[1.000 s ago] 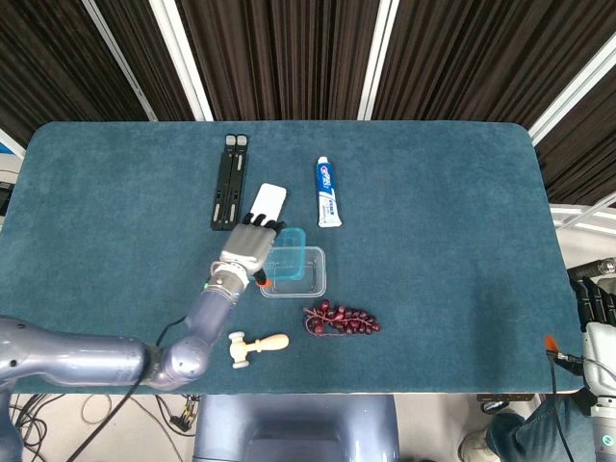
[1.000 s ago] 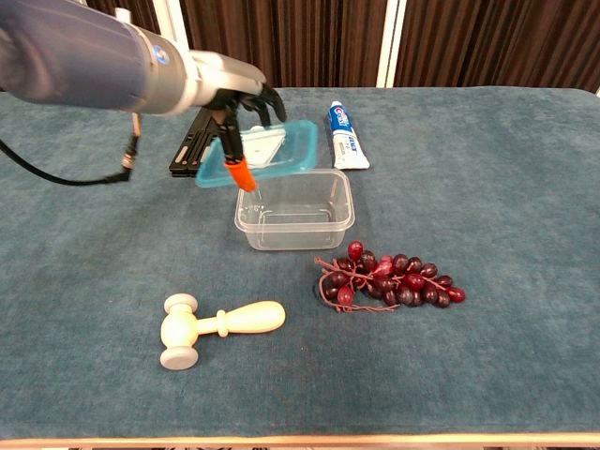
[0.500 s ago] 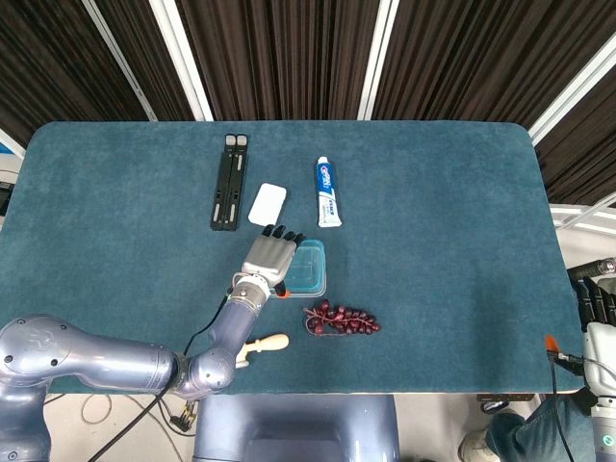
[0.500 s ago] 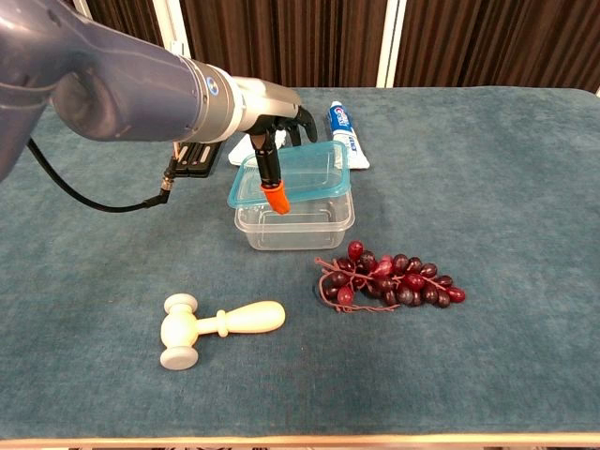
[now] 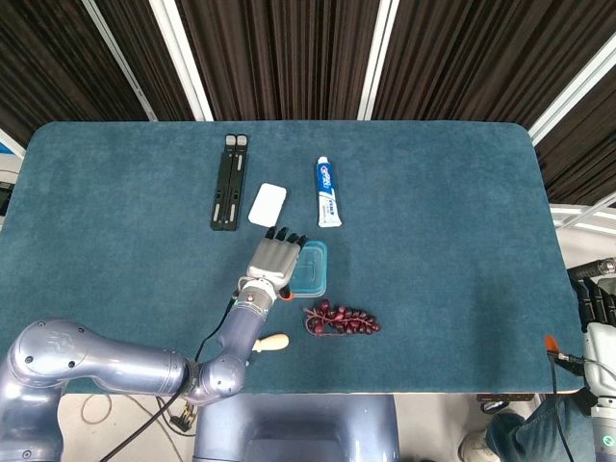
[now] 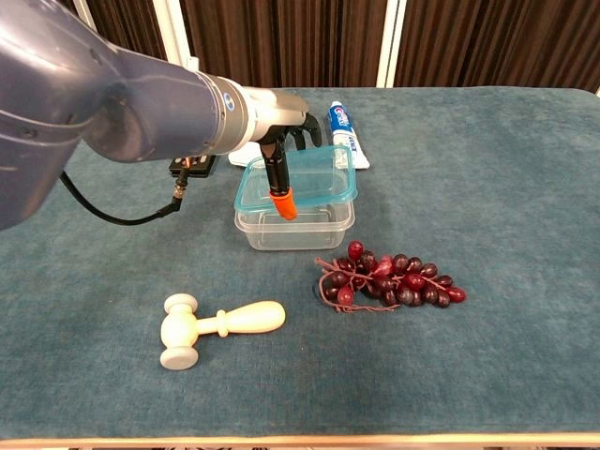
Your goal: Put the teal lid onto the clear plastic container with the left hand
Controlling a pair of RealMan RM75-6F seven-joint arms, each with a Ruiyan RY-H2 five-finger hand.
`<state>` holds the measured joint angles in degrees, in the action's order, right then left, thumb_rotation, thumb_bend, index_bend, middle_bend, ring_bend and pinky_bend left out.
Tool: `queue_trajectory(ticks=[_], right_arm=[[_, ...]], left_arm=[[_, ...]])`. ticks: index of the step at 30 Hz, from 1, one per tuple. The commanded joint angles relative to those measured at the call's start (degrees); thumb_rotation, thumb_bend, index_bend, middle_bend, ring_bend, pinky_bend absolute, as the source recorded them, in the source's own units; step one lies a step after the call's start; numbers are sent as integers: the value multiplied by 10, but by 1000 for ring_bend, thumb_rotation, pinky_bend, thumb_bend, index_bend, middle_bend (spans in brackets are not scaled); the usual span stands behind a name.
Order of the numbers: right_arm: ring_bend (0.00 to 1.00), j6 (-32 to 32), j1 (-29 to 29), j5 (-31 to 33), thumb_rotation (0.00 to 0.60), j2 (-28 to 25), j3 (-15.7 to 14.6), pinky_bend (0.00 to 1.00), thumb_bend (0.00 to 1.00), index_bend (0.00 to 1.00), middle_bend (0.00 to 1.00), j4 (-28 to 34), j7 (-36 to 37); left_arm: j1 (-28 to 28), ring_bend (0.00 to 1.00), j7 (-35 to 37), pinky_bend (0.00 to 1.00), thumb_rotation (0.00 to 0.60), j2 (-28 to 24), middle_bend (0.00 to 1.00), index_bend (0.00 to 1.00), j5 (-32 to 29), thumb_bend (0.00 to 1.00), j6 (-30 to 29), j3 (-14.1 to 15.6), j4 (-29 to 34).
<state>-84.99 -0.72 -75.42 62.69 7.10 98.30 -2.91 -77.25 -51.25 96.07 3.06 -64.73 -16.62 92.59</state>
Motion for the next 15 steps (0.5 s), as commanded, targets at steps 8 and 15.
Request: queue_trajectory(ticks=[8,15], right_arm=[[0,0,0,-2,600,-1,0,0,355,0,0,0,3],[0,1,0,-1,600,-1,-1,0,355,0,0,0,3]], left_arm=[[1,34,-16,17,600,26,361,145,7,246,-32,-1,-13],[9,34,-24,16,600,33,361,149,12,246,-40,-6,-14]])
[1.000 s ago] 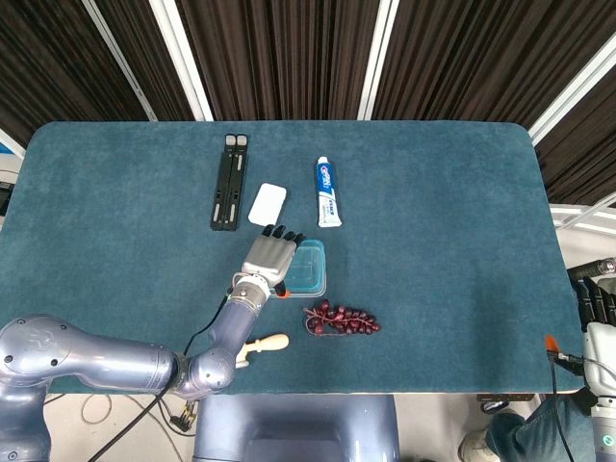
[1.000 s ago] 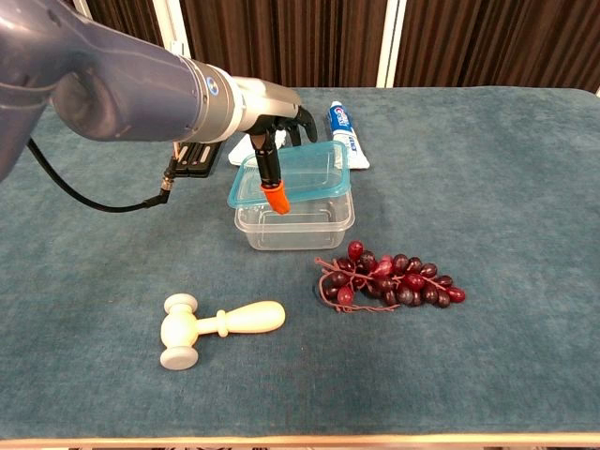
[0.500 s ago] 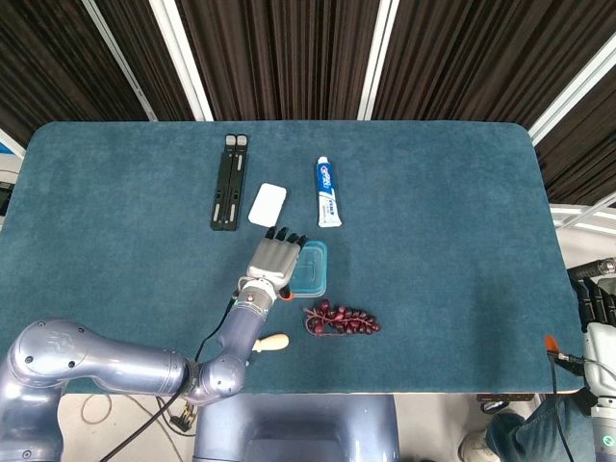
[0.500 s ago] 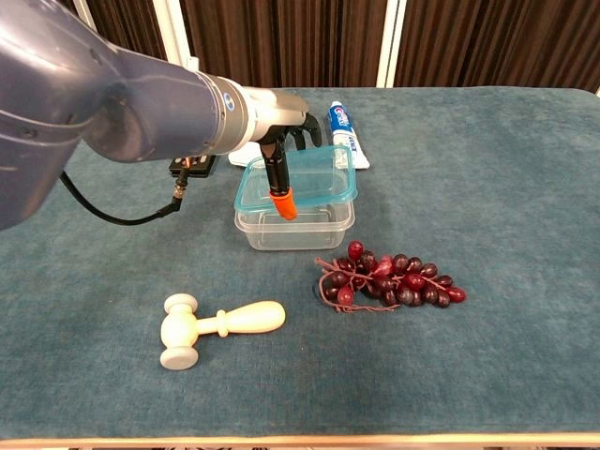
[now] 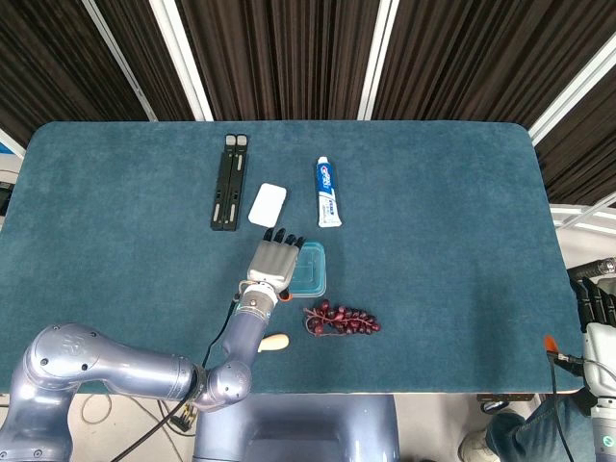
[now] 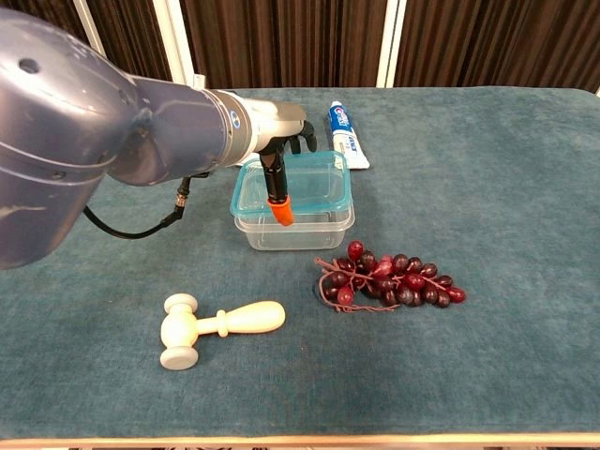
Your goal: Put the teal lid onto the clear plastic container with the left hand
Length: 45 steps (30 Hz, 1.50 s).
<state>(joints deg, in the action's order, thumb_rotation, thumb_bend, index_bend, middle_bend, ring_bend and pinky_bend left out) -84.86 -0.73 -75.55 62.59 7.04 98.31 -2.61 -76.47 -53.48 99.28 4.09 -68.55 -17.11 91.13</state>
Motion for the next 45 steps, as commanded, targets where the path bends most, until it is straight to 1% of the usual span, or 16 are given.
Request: queue_trajectory(ticks=[1,7,18,25,45], right_arm=[[0,0,0,0,600,0,0,0,354,0,0,0,0],[0,0,0,-1,600,0,0,0,355,0,0,0,0],[0,-1,1,-1,600,0,0,0,355,0,0,1,0],[0,-1,1,-2,600,-1,0,0,355,0,0,1,1],[0,0,1,1,600,-1,0,0,354,0,0,2,1]], left_arm=[[1,34,-3,16,600,1,361,149,2,246,-3,-2,1],[7,33,-16,15,600,3,360,150,-1,246,-14,-4,5],[16,34,-27,15,600,5,358,149,-6,246,-11,-17,12],[17,33,-39,15,600,12,357,150,-12,246,-13,-21,6],[23,34,-58,8,600,25,344,150,-5,246,-6,-28,-15]])
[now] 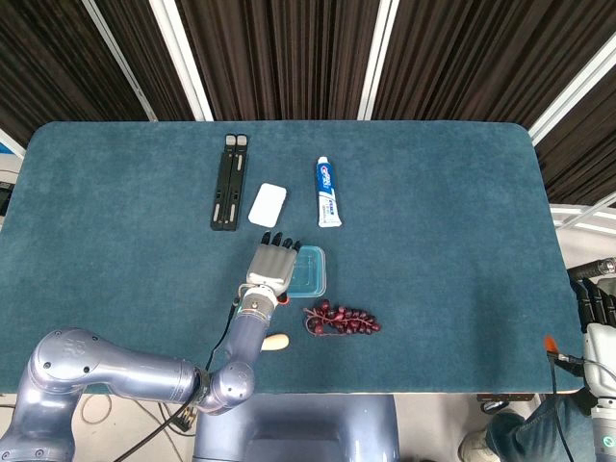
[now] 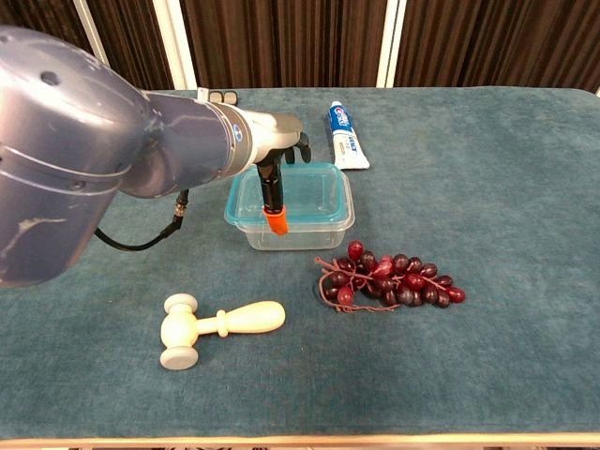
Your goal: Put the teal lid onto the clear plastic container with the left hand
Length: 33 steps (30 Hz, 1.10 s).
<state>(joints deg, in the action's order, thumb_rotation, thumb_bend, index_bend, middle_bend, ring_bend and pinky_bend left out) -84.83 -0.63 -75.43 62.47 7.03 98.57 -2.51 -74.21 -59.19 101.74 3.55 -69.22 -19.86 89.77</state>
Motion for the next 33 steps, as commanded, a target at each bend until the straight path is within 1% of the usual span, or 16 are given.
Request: queue_trajectory(ticks=[1,33], right_arm=[[0,0,0,0,600,0,0,0,354,0,0,0,0],[0,1,0,0,600,0,-1,0,355,0,0,0,2]], left_arm=[[1,34,-1,8,600,1,344,150,0,246,1,-1,-2],[11,34,-9,8,600,19,343,151,12,246,6,-12,-19]])
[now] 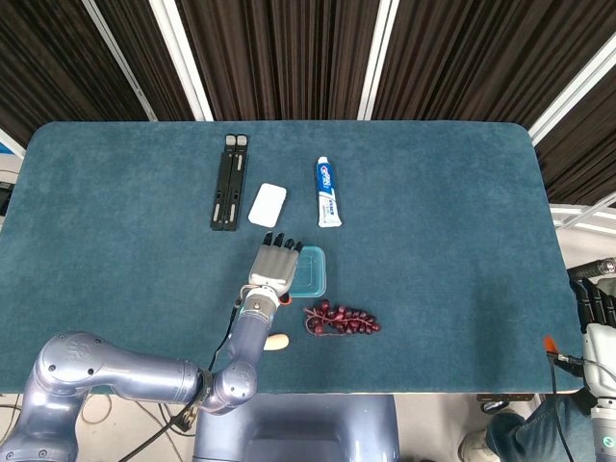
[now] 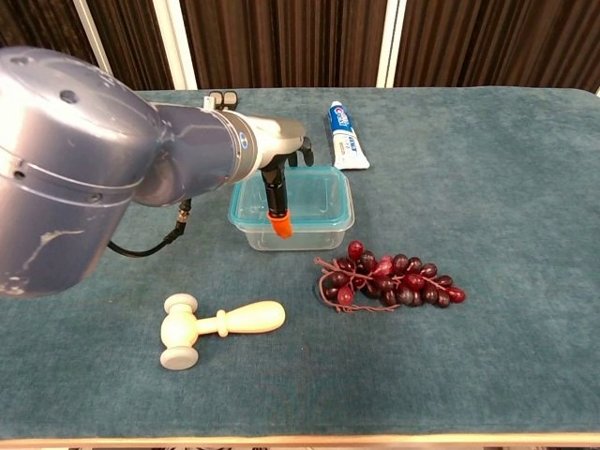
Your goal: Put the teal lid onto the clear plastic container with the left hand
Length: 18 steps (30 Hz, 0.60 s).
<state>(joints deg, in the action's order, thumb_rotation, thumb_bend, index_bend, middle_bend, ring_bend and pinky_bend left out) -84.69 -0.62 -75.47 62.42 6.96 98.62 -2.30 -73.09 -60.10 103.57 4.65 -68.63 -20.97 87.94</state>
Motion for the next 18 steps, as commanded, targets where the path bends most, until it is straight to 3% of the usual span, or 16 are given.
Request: queue_trajectory(ticks=[1,18], right_arm=[[0,0,0,0,600,0,0,0,355,0,0,0,0],[0,1,0,1,600,-1,0,0,355,0,0,1,0]], left_arm=[[0,34,1,8,600,1,343,152,3,246,0,-2,-2],[-1,34,-5,7,600,11,304,152,13,246,-3,-4,-9]])
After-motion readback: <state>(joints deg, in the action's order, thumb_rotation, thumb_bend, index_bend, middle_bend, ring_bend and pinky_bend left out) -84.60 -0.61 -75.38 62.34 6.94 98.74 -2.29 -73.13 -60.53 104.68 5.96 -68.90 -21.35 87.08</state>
